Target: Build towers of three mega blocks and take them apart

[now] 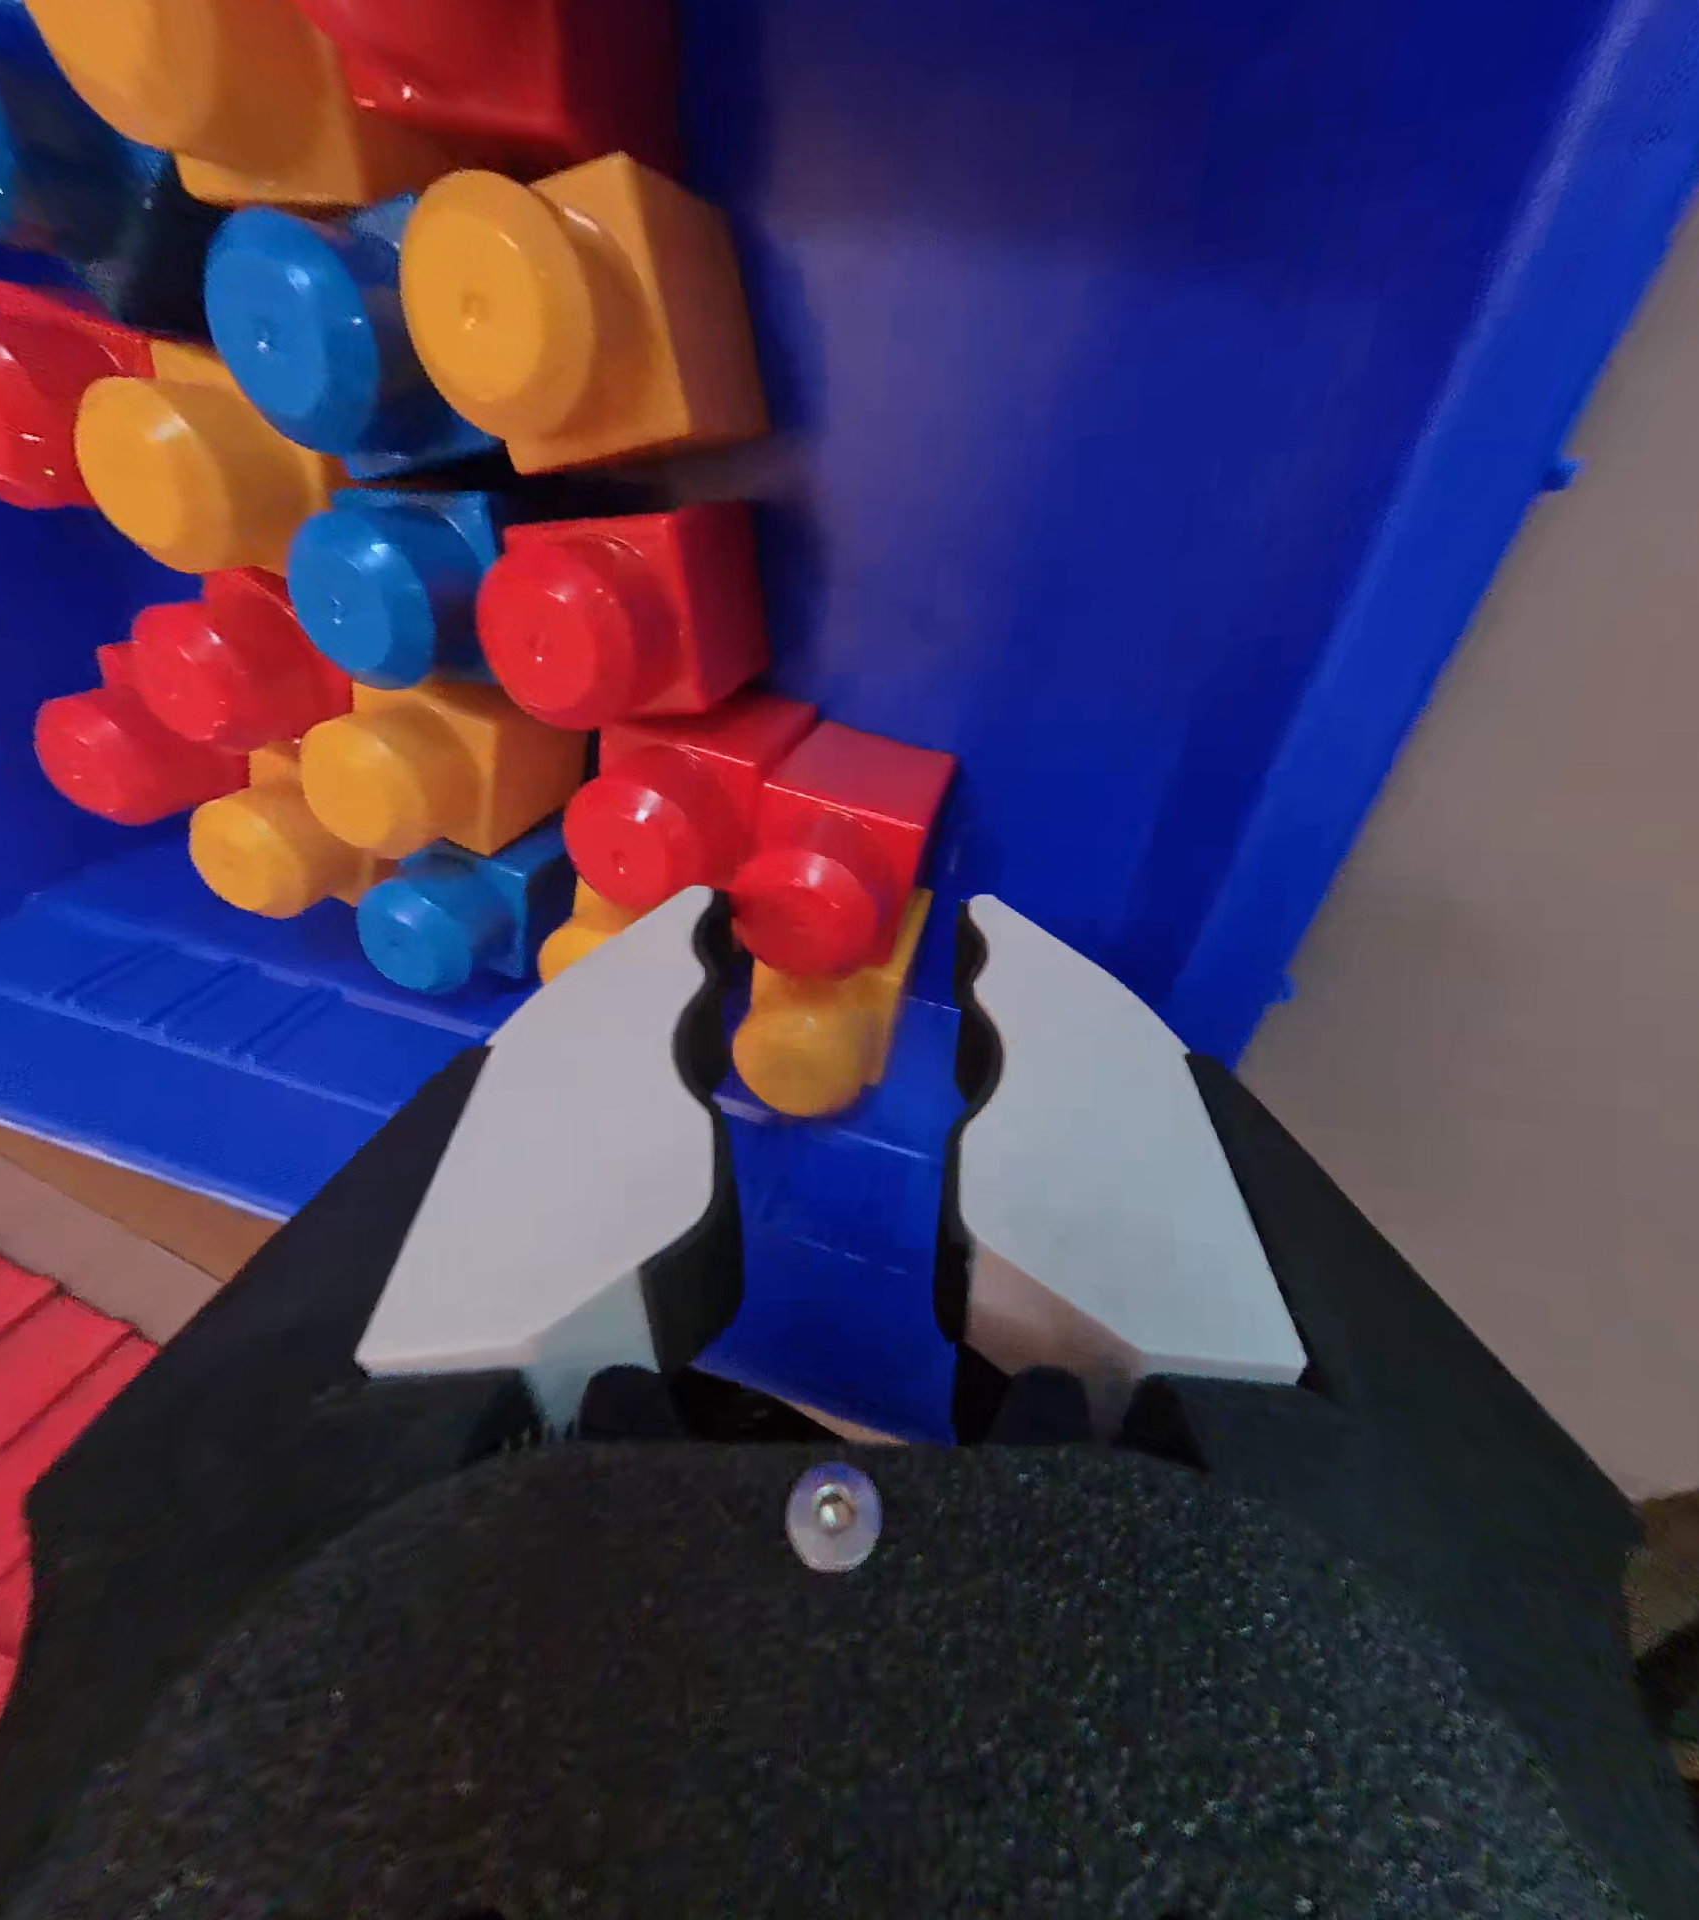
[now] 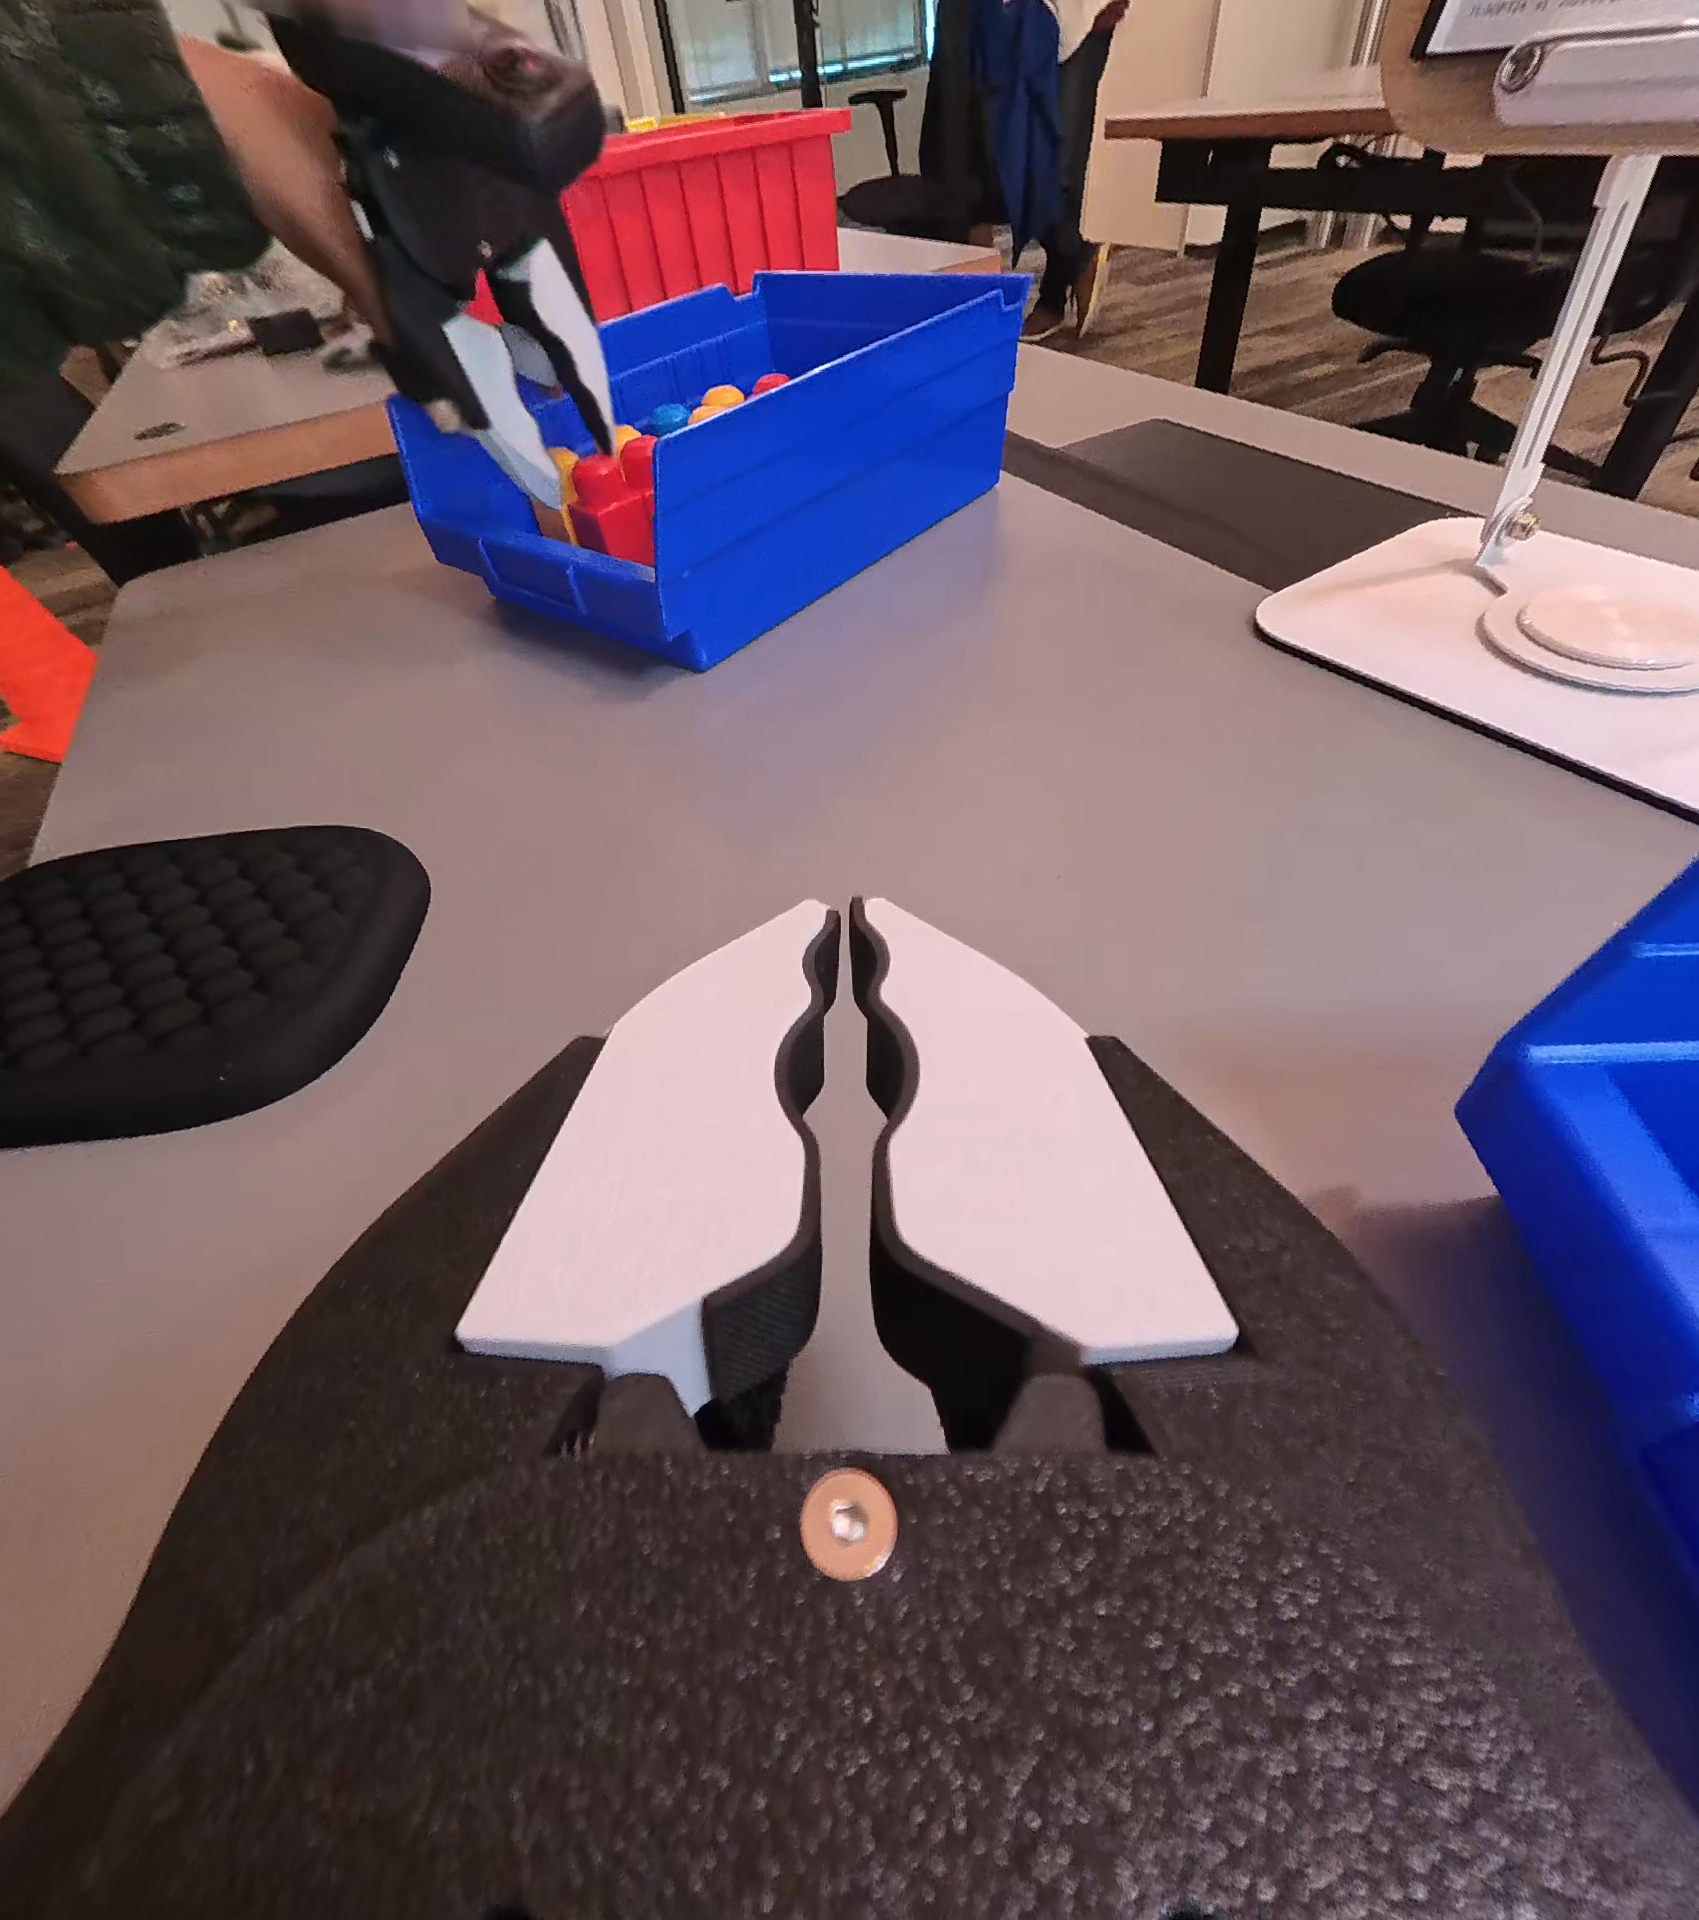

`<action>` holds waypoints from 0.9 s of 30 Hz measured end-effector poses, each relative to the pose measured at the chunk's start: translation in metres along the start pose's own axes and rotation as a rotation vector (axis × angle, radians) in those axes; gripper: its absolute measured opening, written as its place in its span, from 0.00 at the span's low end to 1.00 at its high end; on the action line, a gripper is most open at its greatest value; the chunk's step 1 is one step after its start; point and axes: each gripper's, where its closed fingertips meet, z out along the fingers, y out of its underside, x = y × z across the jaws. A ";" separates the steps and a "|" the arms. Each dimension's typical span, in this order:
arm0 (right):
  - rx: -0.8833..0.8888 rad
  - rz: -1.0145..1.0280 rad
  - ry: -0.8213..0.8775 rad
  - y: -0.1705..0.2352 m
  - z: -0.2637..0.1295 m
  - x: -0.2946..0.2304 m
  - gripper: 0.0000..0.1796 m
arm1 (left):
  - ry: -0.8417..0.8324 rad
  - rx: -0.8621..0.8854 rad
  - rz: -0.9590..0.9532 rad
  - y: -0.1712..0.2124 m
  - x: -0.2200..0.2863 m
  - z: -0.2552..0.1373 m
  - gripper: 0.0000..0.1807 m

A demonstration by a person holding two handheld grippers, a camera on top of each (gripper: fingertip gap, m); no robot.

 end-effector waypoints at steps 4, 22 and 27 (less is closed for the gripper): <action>-0.013 -0.026 0.005 0.003 -0.002 -0.001 0.01 | -0.060 -0.015 0.036 -0.005 -0.005 -0.002 0.17; -0.081 -0.513 -0.023 0.001 0.032 -0.087 0.32 | 0.134 0.580 0.463 -0.230 0.253 -0.128 0.16; -0.088 -0.540 -0.052 0.005 0.025 -0.087 0.20 | 0.222 0.681 0.497 -0.244 0.262 -0.140 0.16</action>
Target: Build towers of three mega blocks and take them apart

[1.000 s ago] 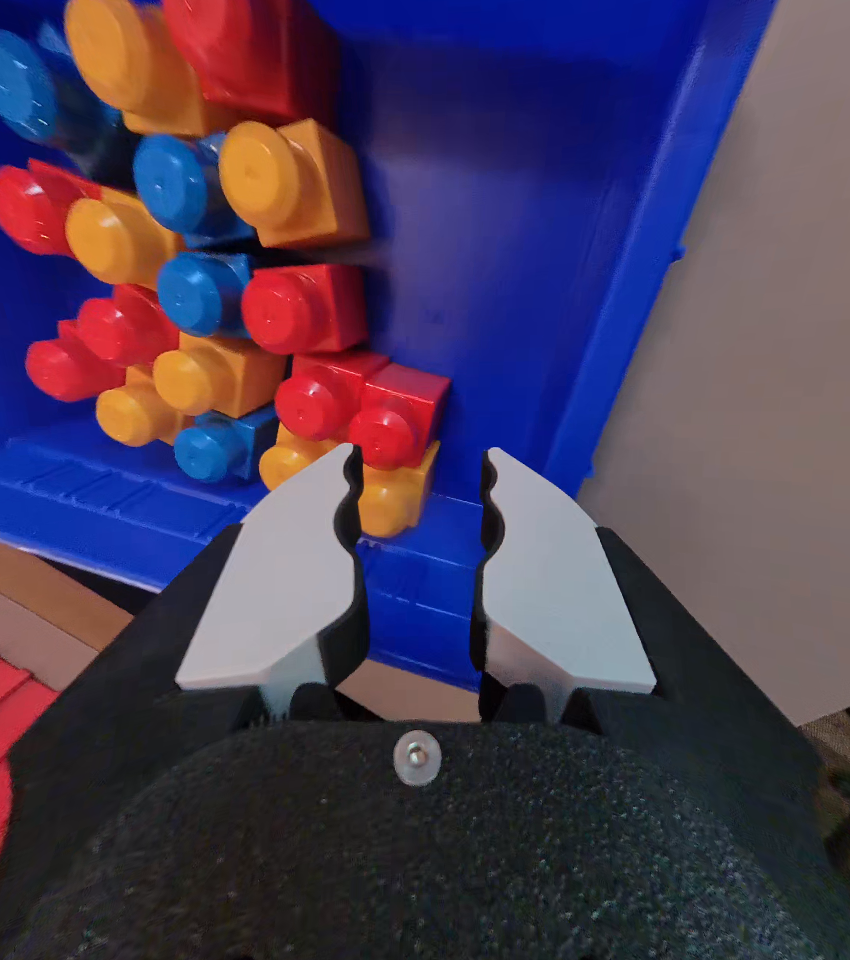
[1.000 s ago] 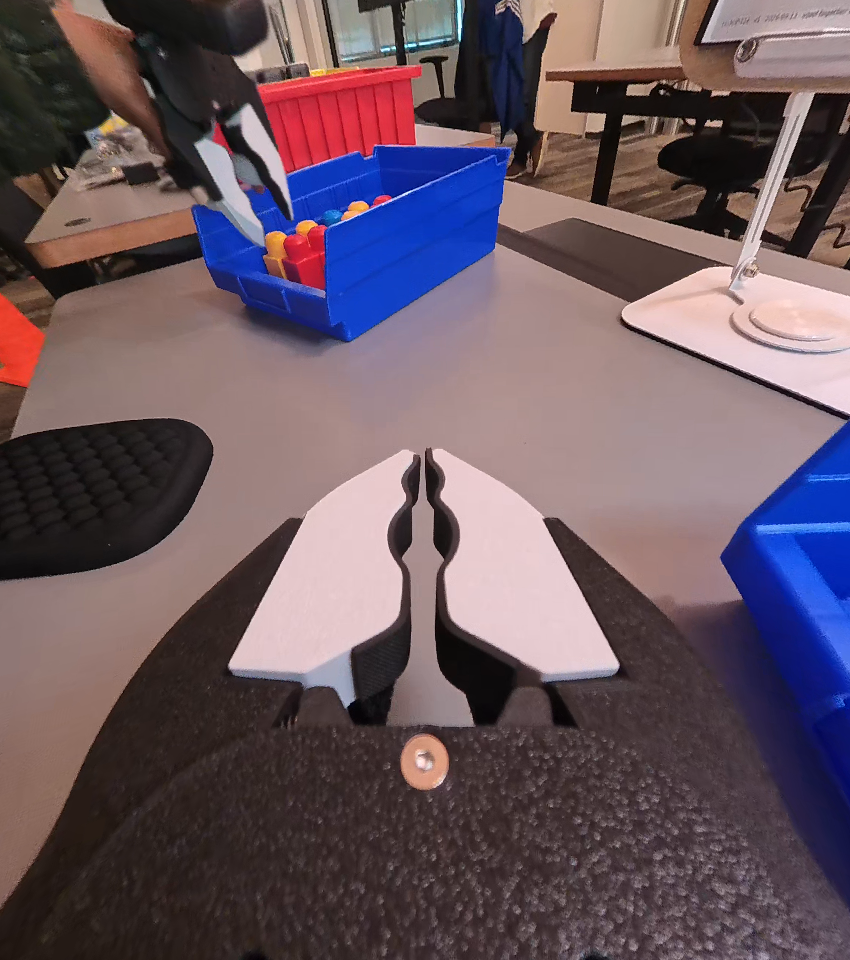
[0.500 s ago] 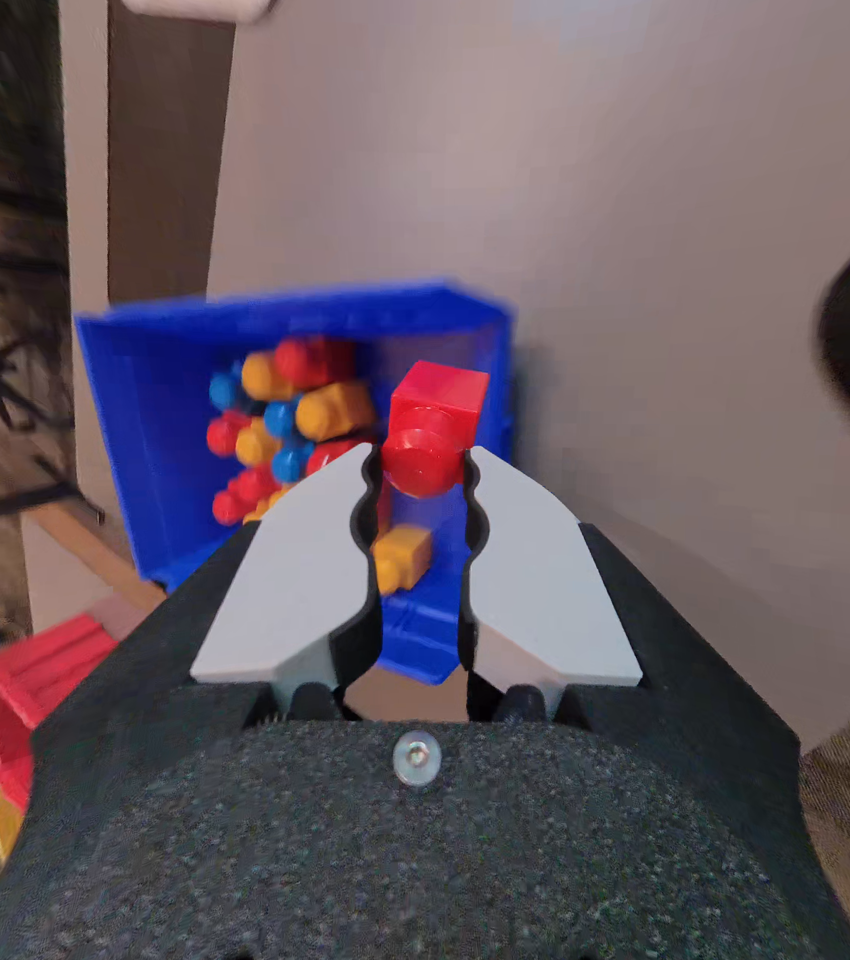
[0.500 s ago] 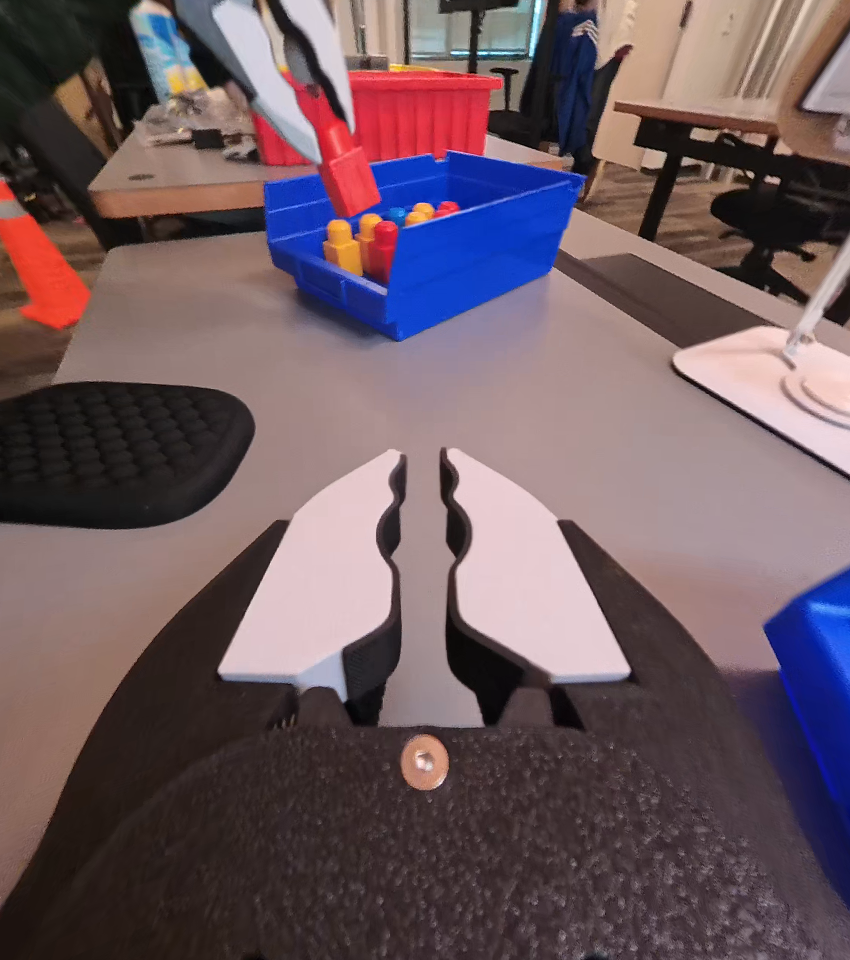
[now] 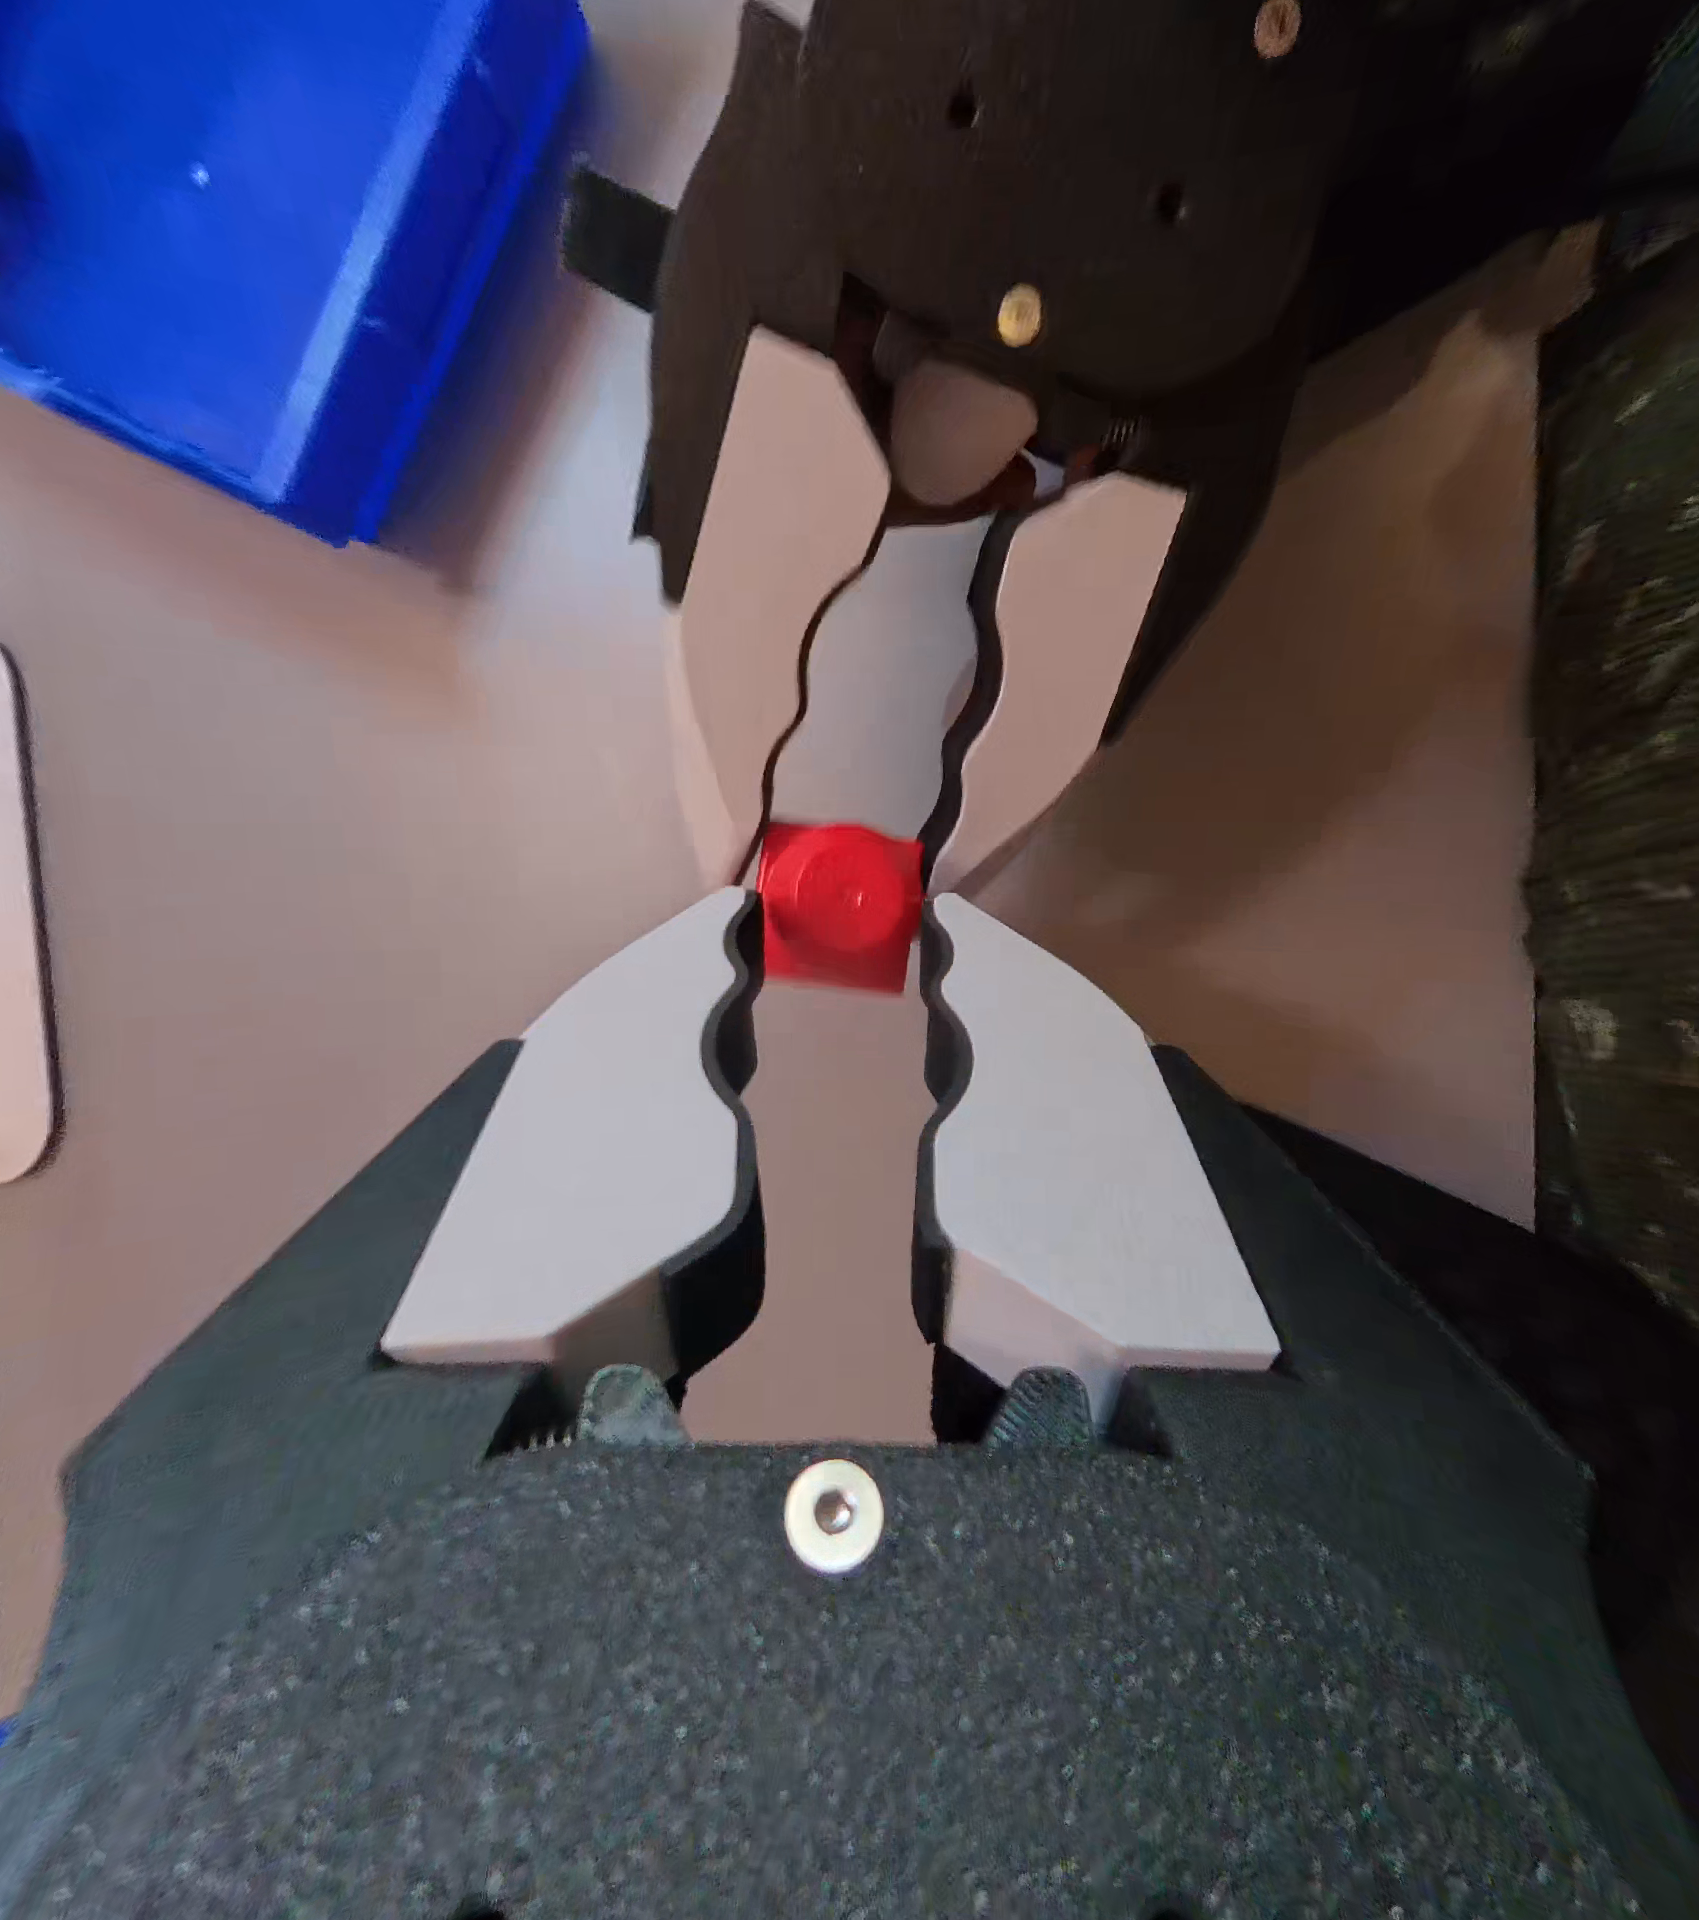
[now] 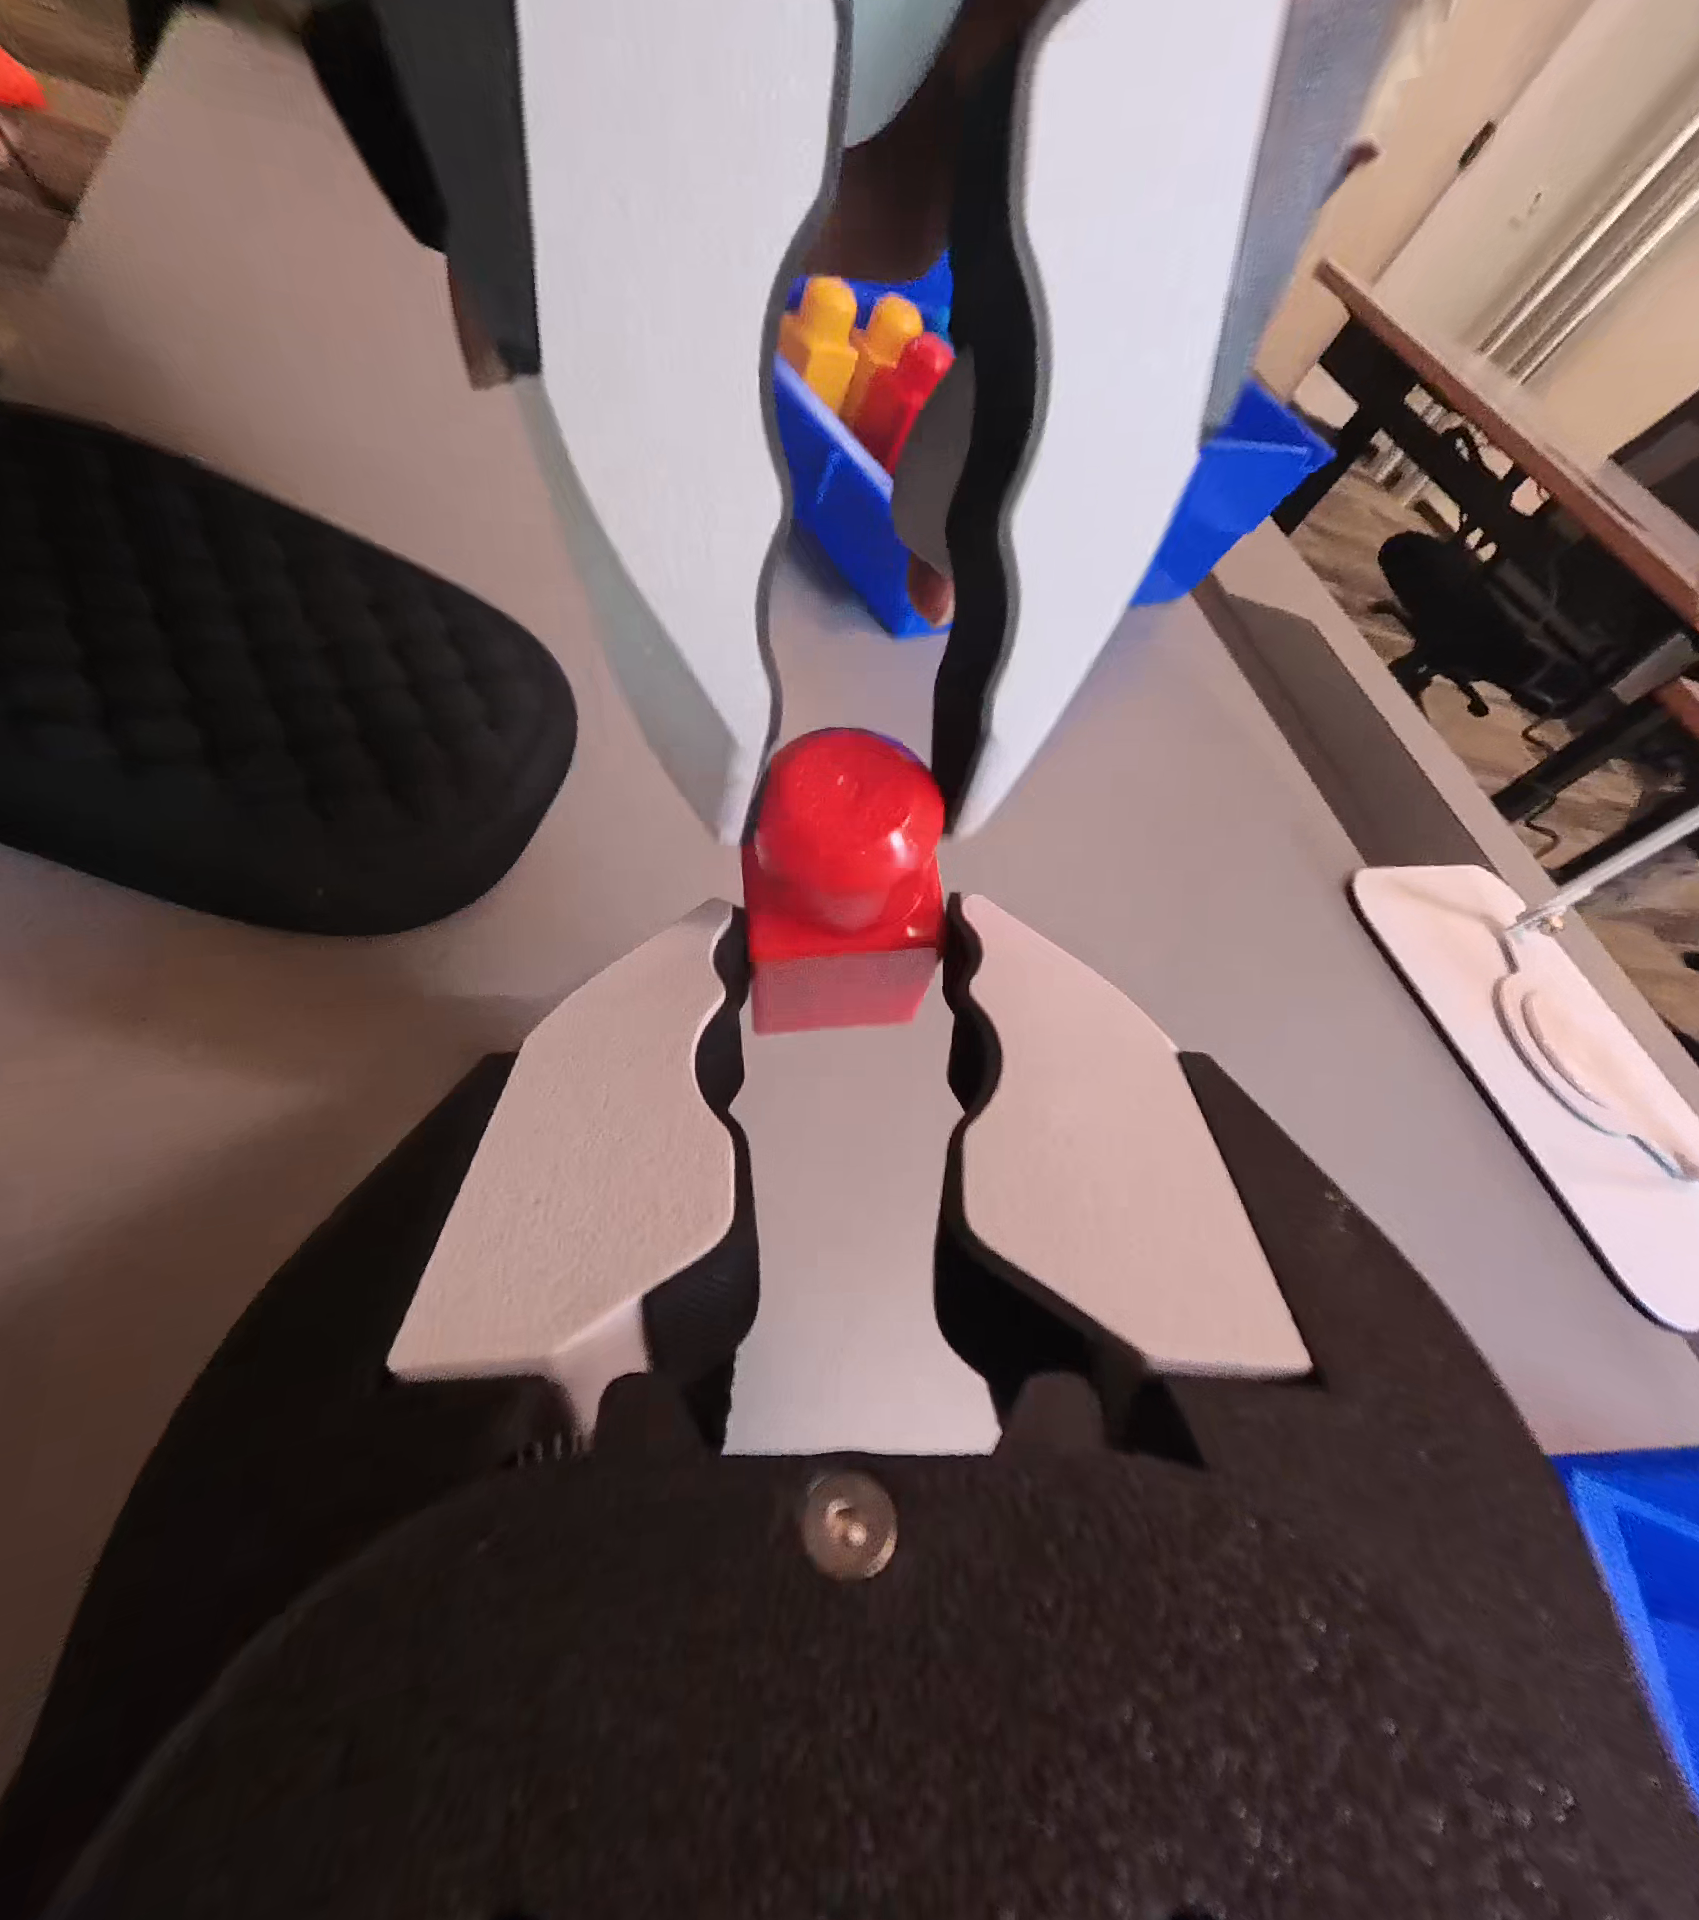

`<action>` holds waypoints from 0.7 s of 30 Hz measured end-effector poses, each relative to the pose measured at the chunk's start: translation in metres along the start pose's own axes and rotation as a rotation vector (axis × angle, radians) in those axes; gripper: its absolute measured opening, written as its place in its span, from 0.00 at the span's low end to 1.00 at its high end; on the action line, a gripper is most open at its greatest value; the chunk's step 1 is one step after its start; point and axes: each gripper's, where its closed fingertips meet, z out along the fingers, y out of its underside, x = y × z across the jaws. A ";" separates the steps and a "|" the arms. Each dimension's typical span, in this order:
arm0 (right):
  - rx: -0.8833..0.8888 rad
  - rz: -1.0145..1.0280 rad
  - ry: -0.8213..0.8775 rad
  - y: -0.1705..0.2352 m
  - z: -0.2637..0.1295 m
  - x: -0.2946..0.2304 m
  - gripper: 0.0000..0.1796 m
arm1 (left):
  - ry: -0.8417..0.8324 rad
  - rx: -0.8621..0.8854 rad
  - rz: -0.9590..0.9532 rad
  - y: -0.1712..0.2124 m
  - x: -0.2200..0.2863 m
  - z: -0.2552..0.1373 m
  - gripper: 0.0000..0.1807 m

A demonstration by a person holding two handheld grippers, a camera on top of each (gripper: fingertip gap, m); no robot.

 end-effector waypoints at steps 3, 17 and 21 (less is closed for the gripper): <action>0.053 0.072 0.008 -0.006 -0.010 0.011 0.20 | -0.123 -0.055 -0.043 0.037 -0.036 -0.040 0.20; 0.019 0.118 -0.003 0.008 -0.005 0.017 0.20 | -0.169 -0.706 -0.603 0.363 -0.101 -0.136 0.27; 0.013 0.164 -0.017 0.014 -0.004 0.019 0.20 | -0.110 -0.811 -0.560 0.374 -0.095 -0.127 0.19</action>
